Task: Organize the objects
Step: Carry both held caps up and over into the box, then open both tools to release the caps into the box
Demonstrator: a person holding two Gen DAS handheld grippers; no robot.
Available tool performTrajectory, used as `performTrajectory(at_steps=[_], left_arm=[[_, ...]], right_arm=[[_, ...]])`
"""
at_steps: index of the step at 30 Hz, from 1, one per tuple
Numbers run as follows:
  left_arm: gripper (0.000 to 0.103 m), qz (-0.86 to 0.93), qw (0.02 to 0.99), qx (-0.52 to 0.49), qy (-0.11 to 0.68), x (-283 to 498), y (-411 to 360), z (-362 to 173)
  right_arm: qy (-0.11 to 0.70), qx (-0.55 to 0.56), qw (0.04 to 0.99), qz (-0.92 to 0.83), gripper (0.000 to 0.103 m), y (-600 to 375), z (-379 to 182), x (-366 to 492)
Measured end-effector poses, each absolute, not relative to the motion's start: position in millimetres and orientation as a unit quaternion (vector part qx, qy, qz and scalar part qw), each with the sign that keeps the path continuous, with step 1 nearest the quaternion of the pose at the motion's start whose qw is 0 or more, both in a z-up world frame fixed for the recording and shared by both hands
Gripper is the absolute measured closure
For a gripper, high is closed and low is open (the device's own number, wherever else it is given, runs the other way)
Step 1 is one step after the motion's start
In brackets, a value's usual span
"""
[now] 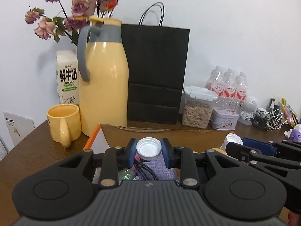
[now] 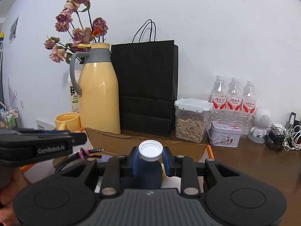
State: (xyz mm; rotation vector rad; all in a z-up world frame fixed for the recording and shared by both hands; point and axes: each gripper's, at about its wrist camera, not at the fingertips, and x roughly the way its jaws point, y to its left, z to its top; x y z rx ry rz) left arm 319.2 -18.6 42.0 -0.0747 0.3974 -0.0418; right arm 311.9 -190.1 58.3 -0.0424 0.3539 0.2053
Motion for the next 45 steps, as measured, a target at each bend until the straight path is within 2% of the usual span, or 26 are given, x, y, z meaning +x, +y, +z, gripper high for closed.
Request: performTrajectory(at_steps=[6, 8, 9, 10, 11, 12, 13, 17, 45], left_arm=[[0.072, -0.024, 0.978, -0.027, 0.206, 328, -16, 34], [0.057, -0.013, 0.979, -0.024, 0.201, 327, -13, 35], [0.037, -0.006, 0.980, -0.026, 0.197, 326, -11, 35], [0.016, 0.002, 0.981, -0.028, 0.191, 325, -8, 36], [0.007, 0.012, 0.983, -0.029, 0.182, 323, -7, 38], [0.000, 0.021, 0.985, -0.032, 0.171, 321, -4, 39], [0.000, 0.027, 0.986, -0.034, 0.162, 319, -3, 40], [0.000, 0.034, 0.985, -0.037, 0.164, 321, -1, 43], [0.000, 0.027, 0.987, -0.023, 0.157, 287, -5, 49]], right_arm=[[0.190, -0.019, 0.975, 0.111, 0.077, -188, 50, 326], [0.193, -0.016, 0.975, 0.113, 0.076, -190, 49, 326], [0.192, -0.015, 0.975, 0.112, 0.075, -190, 49, 325], [0.193, -0.014, 0.975, 0.110, 0.064, -192, 49, 325], [0.193, -0.013, 0.975, 0.109, 0.046, -193, 49, 324], [0.191, -0.013, 0.976, 0.107, 0.036, -193, 50, 322], [0.188, -0.012, 0.977, 0.104, 0.022, -194, 50, 321], [0.185, -0.005, 0.977, 0.105, 0.000, -198, 52, 320], [0.184, -0.032, 0.977, 0.102, 0.000, -193, 60, 291]])
